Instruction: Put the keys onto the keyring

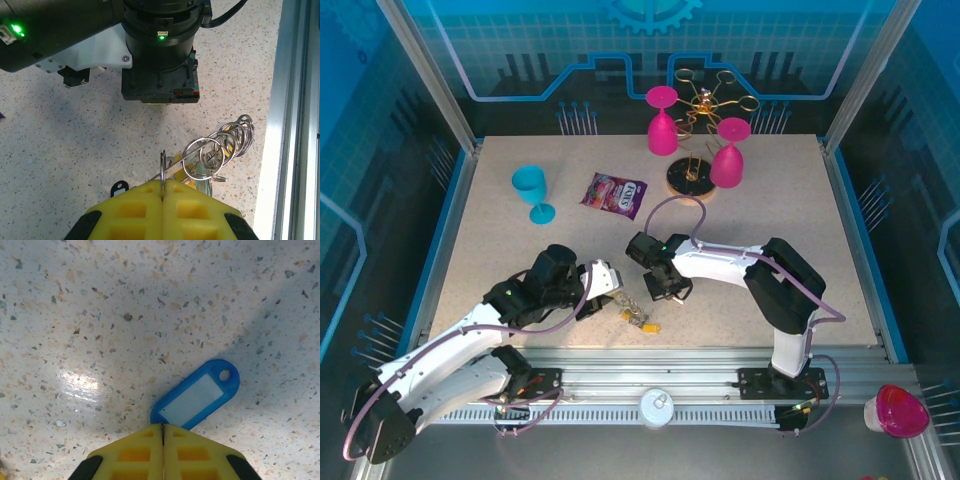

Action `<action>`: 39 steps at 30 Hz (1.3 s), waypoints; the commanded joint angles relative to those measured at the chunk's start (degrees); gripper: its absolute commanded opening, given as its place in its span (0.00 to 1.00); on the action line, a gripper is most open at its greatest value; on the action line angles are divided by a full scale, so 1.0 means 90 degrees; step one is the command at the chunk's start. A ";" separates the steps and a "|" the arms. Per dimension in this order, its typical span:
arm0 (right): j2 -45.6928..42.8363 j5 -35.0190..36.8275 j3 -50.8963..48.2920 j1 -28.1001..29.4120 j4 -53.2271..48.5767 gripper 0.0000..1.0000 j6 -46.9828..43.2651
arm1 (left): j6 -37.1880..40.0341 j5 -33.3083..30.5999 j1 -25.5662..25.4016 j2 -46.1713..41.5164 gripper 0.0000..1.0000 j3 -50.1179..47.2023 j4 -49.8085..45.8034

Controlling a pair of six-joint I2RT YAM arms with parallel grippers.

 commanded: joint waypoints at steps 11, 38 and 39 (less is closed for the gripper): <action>-0.2259 -0.0101 -0.1332 -0.0107 0.1634 0.00 -0.1312 | 0.0054 0.0205 -0.0008 0.0037 0.00 0.0046 0.0630; -0.3517 -0.6246 -0.2824 -0.1210 0.5478 0.00 -0.2783 | -0.1202 0.0541 -0.0112 0.0331 0.00 -0.0342 0.1809; -0.3493 -0.6242 -0.2816 -0.1209 0.5468 0.00 -0.2787 | -0.1254 0.0540 -0.0115 0.0344 0.00 -0.0352 0.1855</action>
